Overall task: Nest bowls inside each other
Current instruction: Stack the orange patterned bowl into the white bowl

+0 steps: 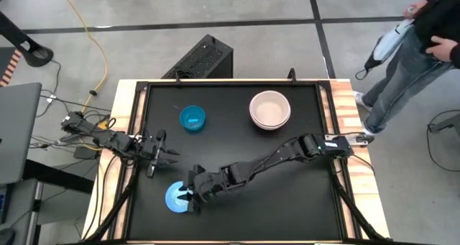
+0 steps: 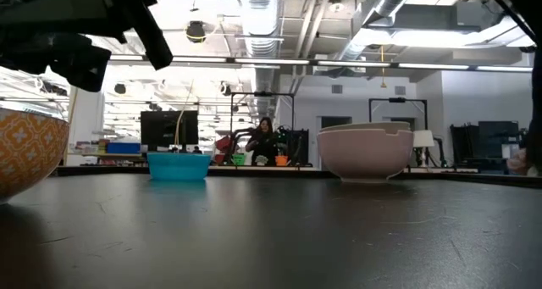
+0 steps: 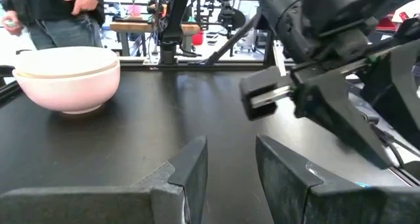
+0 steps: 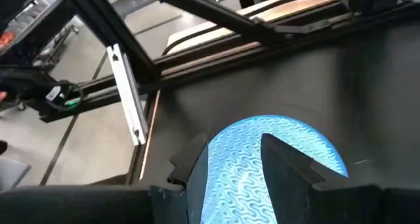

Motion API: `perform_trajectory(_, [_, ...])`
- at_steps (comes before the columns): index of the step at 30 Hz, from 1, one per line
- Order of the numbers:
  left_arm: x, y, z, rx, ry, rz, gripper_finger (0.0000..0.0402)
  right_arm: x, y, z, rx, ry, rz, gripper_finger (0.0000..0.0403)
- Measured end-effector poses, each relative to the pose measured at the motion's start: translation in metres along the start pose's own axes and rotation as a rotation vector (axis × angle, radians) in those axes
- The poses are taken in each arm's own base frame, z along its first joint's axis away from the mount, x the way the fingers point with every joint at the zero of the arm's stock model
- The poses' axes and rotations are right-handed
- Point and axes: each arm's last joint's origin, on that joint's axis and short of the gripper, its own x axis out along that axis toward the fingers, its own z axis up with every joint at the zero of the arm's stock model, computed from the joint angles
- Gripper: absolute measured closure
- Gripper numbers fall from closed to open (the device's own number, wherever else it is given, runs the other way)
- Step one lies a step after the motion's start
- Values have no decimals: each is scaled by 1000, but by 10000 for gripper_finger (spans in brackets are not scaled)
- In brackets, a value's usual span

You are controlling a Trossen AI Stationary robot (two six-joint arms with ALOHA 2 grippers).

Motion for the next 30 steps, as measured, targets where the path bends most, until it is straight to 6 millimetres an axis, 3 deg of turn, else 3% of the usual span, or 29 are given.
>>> perform_trajectory(10, [0, 0, 0, 0, 0, 0, 284, -5, 23, -11, -24, 15, -38, 246])
perform_trajectory(19, [0, 0, 0, 0, 0, 1, 284, -12, 47, -34, -587, 152, 105, 246])
perform_trajectory(23, [0, 0, 0, 0, 0, 0, 284, -11, 39, -39, -778, 225, 117, 246])
perform_trajectory(30, [0, 0, 0, 0, 0, 1, 284, -8, 19, -31, -902, 242, 112, 246])
